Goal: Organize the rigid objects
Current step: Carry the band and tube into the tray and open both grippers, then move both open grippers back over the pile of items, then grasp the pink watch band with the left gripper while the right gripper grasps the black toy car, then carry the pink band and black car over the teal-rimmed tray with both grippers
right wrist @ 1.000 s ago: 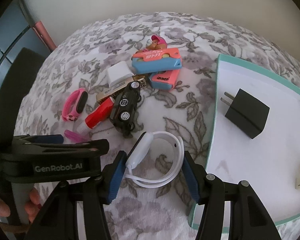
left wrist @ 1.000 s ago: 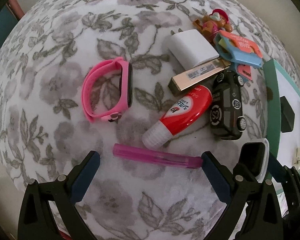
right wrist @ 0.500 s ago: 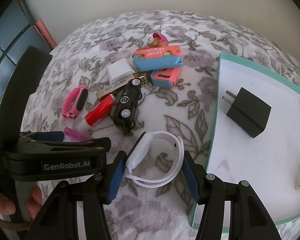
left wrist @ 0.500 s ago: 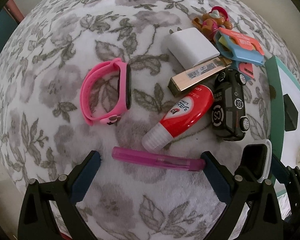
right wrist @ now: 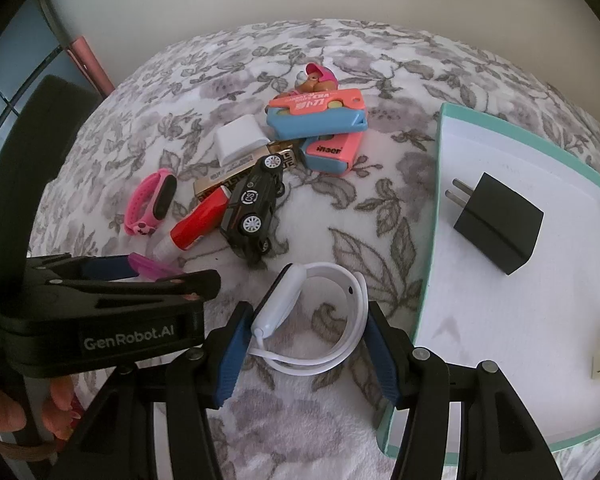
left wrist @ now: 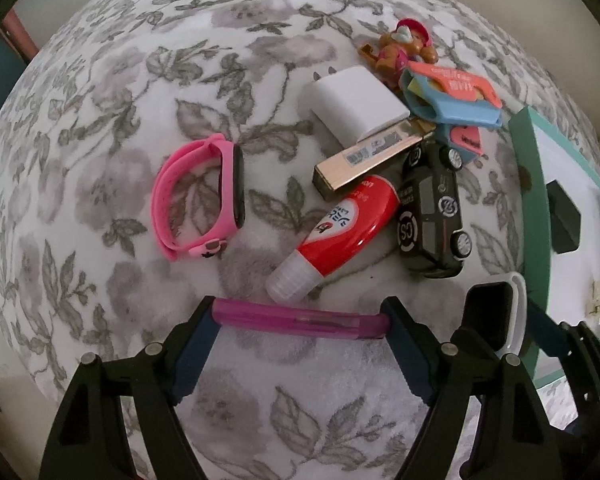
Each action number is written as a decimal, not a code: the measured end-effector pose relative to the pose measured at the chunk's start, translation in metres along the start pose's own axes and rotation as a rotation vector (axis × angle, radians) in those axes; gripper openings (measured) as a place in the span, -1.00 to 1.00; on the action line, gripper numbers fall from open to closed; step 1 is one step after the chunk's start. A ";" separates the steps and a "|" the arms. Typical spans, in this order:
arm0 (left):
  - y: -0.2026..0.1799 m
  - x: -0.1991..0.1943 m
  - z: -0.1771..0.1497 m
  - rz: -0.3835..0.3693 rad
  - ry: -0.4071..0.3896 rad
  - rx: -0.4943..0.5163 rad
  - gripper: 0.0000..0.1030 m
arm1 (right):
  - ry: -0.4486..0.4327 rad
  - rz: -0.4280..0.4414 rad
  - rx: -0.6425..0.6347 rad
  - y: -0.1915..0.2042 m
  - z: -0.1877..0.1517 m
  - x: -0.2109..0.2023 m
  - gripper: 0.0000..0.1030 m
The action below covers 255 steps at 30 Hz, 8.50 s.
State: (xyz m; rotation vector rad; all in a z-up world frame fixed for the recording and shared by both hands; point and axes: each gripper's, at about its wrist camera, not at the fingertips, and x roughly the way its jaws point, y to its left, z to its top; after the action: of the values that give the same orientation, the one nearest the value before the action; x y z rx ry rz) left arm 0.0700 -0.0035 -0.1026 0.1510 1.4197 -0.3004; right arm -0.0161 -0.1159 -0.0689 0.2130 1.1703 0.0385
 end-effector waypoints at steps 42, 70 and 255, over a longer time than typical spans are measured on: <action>-0.190 -0.068 -0.050 -0.004 -0.353 0.576 0.60 | -0.155 -0.318 0.640 -0.191 -0.037 -0.086 0.15; -0.194 -0.044 -0.051 0.045 -0.280 0.604 0.60 | -0.062 -0.302 0.618 -0.190 -0.044 -0.062 0.16; -0.150 -0.092 -0.018 -0.061 -0.357 0.328 0.03 | -0.192 -0.297 0.468 -0.142 -0.001 -0.094 -0.39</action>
State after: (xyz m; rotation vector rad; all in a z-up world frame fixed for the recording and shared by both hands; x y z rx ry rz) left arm -0.0021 -0.1308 -0.0034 0.3065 1.0150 -0.5816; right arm -0.0652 -0.2683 -0.0108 0.4423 0.9959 -0.5117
